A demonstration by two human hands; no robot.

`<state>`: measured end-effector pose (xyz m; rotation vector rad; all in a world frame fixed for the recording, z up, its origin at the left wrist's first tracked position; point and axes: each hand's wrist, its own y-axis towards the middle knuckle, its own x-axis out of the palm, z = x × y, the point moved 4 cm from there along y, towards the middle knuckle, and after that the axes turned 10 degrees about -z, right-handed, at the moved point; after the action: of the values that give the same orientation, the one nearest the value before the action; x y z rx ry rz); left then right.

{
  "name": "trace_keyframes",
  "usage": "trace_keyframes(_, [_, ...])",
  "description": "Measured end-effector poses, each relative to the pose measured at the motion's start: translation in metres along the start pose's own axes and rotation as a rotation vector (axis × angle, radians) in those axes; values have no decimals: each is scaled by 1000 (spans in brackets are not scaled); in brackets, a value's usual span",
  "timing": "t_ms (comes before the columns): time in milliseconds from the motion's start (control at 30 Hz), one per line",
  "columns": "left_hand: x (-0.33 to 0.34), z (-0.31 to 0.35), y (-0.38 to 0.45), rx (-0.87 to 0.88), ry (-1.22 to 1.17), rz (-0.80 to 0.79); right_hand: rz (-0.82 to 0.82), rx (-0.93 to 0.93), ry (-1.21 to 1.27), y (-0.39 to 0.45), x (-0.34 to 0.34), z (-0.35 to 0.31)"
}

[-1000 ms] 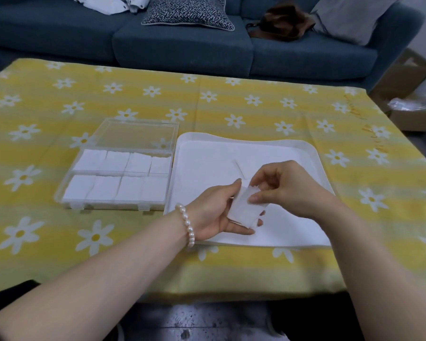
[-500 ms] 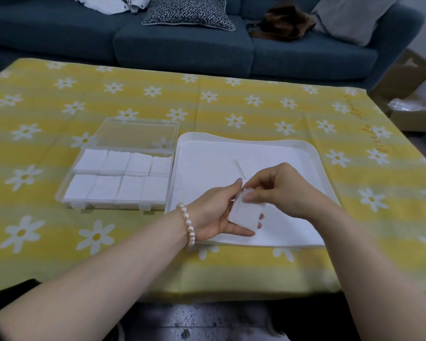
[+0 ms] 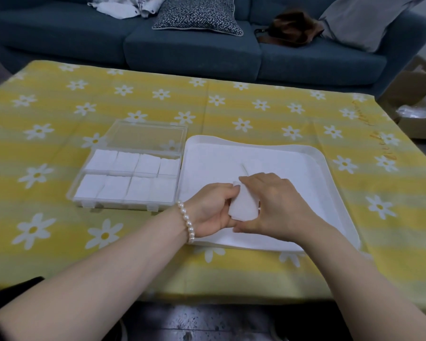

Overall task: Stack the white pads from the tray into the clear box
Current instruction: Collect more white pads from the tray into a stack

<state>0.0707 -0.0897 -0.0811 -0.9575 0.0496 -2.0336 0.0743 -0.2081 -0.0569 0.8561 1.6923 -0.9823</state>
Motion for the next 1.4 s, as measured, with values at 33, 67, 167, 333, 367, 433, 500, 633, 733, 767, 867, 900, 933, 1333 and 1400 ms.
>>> trace_keyframes(33, [-1,0,-1,2,16,13,7,-9,-10,1,2,-2])
trace_keyframes(67, [-3,-1,-2,0,41,20,7,-10,-6,2,3,-3])
trace_keyframes(167, [-7,-2,-4,-28,134,28,2,-17,47,2,2,-7])
trace_keyframes(333, [-8,-4,-9,-72,194,4,-77,-23,77,1,6,-10])
trace_keyframes(367, [-8,-5,-10,-78,203,-2,-86,-20,73,2,7,-11])
trace_keyframes(433, [-9,-6,-10,-84,218,-12,-113,-8,103,2,9,-13])
trace_keyframes(500, [-11,-6,-12,-87,224,-13,-161,11,259,1,9,-16])
trace_keyframes(633, [-21,0,-21,-95,263,26,-129,49,849,6,7,-18])
trace_keyframes(733, [-34,12,-32,-49,276,97,-2,111,1161,18,7,-21])
trace_keyframes(767, [-37,16,-36,-30,272,129,22,127,1215,23,9,-25])
trace_keyframes(867, [-63,37,-44,75,310,324,83,176,1314,45,12,-48])
trace_keyframes(900, [-75,46,-45,117,357,421,112,194,1346,54,12,-56])
trace_keyframes(933, [-87,56,-46,156,410,517,143,216,1370,65,12,-64])
trace_keyframes(1333, [-146,92,-44,192,919,978,215,447,1137,148,23,-72])
trace_keyframes(1400, [-146,92,-43,144,1007,993,201,434,991,154,20,-75])
